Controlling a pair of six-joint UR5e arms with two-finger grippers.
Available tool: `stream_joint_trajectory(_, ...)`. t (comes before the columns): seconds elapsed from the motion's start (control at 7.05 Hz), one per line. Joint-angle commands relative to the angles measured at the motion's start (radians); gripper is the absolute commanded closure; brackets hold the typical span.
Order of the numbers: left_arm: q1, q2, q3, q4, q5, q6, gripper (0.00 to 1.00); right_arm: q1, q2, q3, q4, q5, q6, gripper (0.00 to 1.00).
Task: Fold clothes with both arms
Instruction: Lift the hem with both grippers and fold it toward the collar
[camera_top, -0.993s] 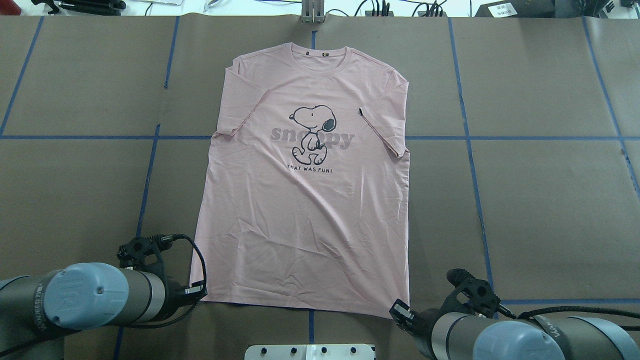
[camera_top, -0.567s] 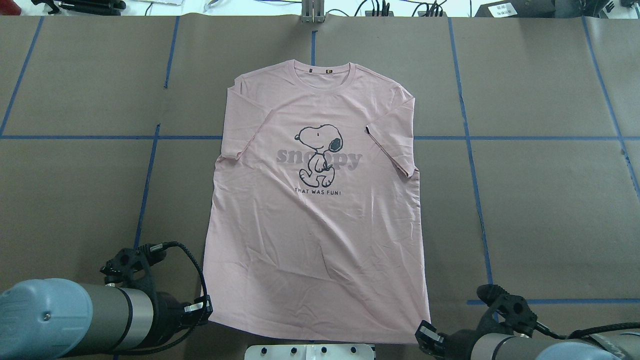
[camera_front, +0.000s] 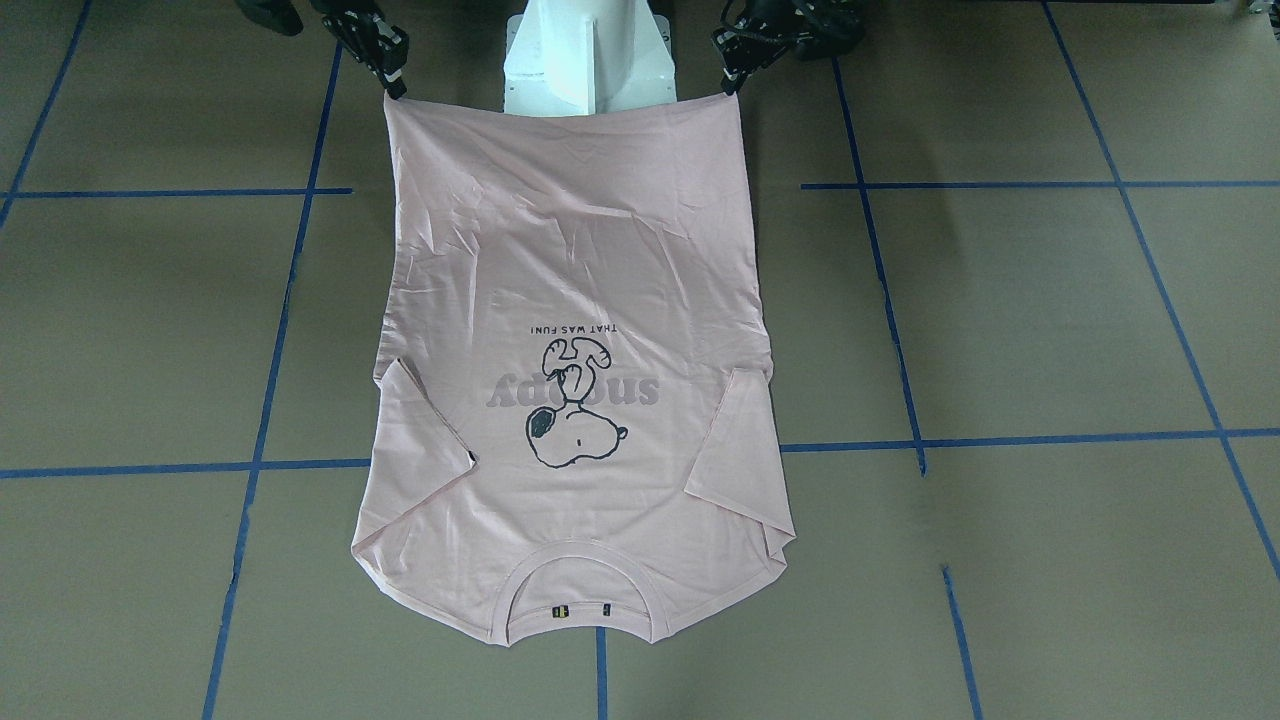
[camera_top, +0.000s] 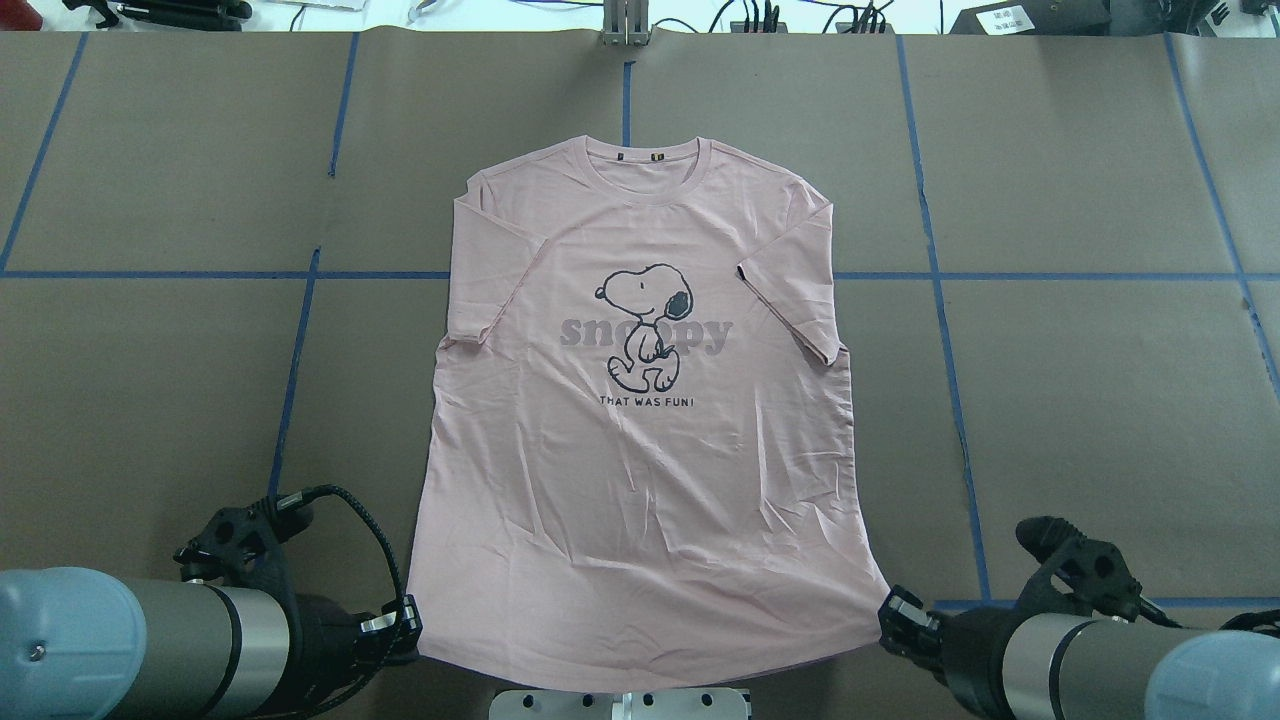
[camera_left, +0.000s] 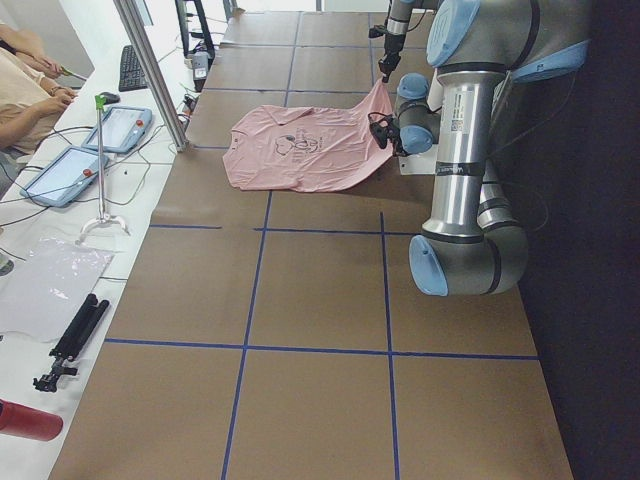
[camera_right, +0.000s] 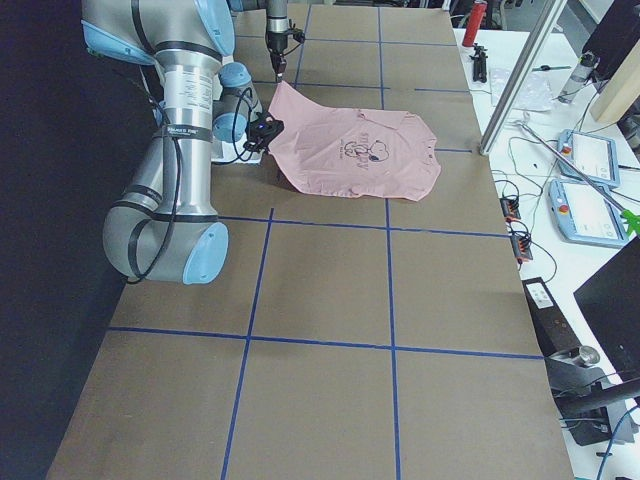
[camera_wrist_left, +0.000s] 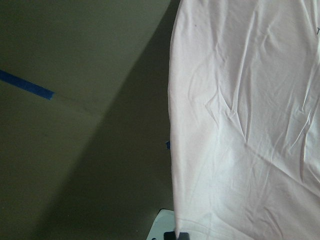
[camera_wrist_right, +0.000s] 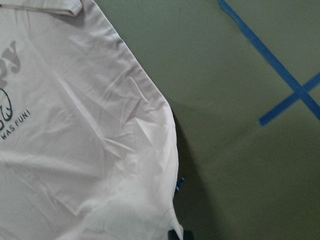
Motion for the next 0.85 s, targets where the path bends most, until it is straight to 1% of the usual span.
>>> stream_joint_trajectory(0.0, -0.124, -0.095, 0.119, 0.0, 0.008, 0.018, 1.0, 0.191, 0.195, -0.201, 0.001, -0.003, -0.216, 1.0)
stream_joint_trajectory(0.14, -0.233, -0.237, 0.246, 0.003, 0.005, 0.068, 1.0, 0.278, 0.362, -0.392, -0.001, 0.0, -0.274, 1.0)
stream_joint_trajectory(0.28, -0.291, -0.276, 0.345, -0.009, 0.005, 0.155, 1.0, 0.337, 0.447, -0.523, 0.002, 0.003, -0.349, 1.0)
stream_joint_trajectory(0.43, -0.354, -0.299, 0.406, -0.013, 0.006, 0.247, 1.0, 0.41, 0.485, -0.605, 0.004, 0.008, -0.404, 1.0)
stream_joint_trajectory(0.57, -0.425, -0.33, 0.448, -0.013, 0.006, 0.298, 1.0, 0.484, 0.505, -0.639, 0.004, 0.055, -0.464, 1.0)
stream_joint_trajectory(0.71, -0.472, -0.374, 0.498, -0.016, 0.015, 0.334, 1.0, 0.565, 0.522, -0.682, 0.005, 0.121, -0.533, 1.0)
